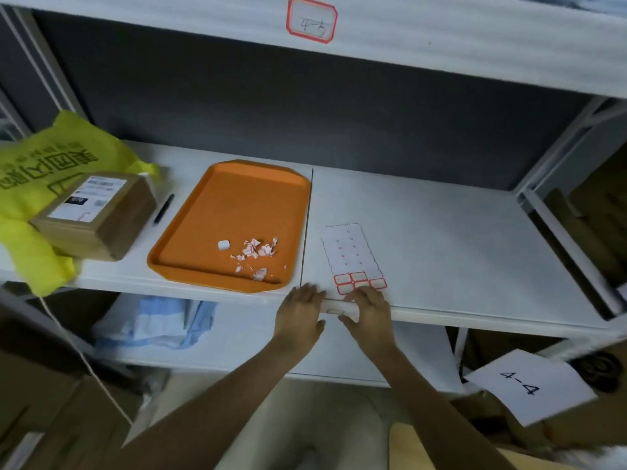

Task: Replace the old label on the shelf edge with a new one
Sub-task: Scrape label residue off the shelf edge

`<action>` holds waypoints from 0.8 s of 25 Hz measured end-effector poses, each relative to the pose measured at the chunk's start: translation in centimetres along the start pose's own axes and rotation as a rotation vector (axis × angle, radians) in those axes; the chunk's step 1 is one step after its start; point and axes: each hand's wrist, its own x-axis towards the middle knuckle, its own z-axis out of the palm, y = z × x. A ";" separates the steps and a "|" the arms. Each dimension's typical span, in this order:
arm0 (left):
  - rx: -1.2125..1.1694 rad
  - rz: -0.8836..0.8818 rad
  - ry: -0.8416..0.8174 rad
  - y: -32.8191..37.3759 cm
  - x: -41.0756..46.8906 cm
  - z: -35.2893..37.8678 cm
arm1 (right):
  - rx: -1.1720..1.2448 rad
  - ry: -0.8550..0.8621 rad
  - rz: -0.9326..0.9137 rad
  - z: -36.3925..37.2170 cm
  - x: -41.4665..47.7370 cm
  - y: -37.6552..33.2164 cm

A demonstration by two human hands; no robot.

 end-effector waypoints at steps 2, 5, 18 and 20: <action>0.074 -0.014 -0.034 -0.5 0.3 1.7 | 0.025 0.001 -0.021 0.5 0.4 0.6; 0.035 -0.026 0.034 -0.3 0.9 2.5 | 0.080 0.017 -0.033 1.2 0.6 1.5; -1.096 -0.561 0.024 1.9 1.6 5.6 | 0.174 0.151 -0.130 2.9 0.9 3.4; -1.061 -0.504 0.001 2.0 1.6 5.9 | 0.151 0.169 -0.180 3.1 0.7 3.8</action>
